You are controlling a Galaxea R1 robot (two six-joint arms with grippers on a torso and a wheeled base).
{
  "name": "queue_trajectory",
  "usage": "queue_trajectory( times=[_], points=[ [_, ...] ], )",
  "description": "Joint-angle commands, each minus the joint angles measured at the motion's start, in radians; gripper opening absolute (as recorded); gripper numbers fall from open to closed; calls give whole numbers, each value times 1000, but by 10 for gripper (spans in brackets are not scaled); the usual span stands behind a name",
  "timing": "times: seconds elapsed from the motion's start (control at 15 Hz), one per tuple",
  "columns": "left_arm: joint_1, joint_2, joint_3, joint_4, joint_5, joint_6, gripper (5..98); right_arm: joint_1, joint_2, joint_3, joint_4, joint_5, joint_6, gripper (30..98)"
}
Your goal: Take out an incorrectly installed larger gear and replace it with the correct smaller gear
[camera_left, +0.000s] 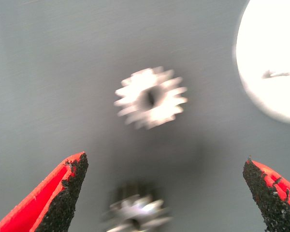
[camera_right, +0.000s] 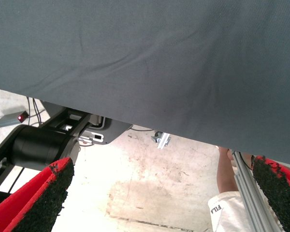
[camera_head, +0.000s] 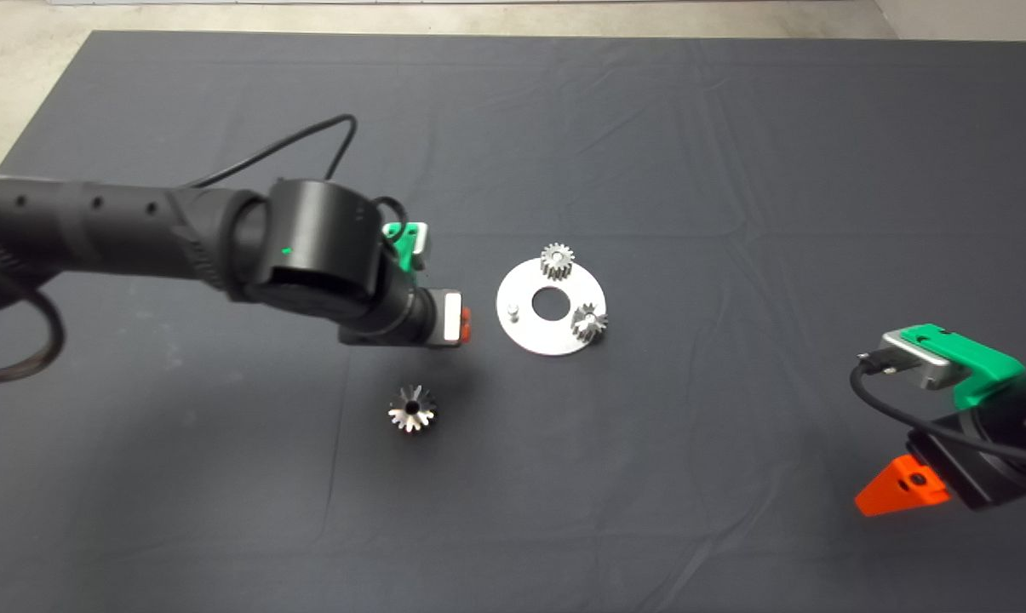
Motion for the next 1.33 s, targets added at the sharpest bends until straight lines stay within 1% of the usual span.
queue_trajectory(
  times=[0.0,0.07,0.13,0.27,0.4,0.47,0.53,0.8,1.07,1.27],
  points=[
    [-16,51,-104,-44,34,-6,847,19,-6,9,43,-107,0,978],
    [-13,51,-123,-44,34,-6,868,19,-6,9,43,-107,0,978],
    [-13,54,-128,-44,34,-6,870,19,-6,9,43,-107,-1,978],
    [-13,48,-147,-44,34,-6,921,19,-5,9,43,-107,-4,978],
    [-13,52,-148,-44,34,-8,931,19,-6,14,43,-106,-4,978],
    [-13,49,-150,-44,34,-8,961,19,-6,14,43,-106,-4,978],
    [-13,48,-148,-44,34,-6,970,19,-4,14,43,-106,-4,978],
    [-10,46,-144,-42,35,0,976,19,-4,18,42,-106,-4,978],
    [-5,48,-148,-28,37,5,976,19,-4,18,42,-104,-4,978],
    [-4,45,-157,-19,38,27,976,19,-4,18,42,-104,-4,978]
  ],
)
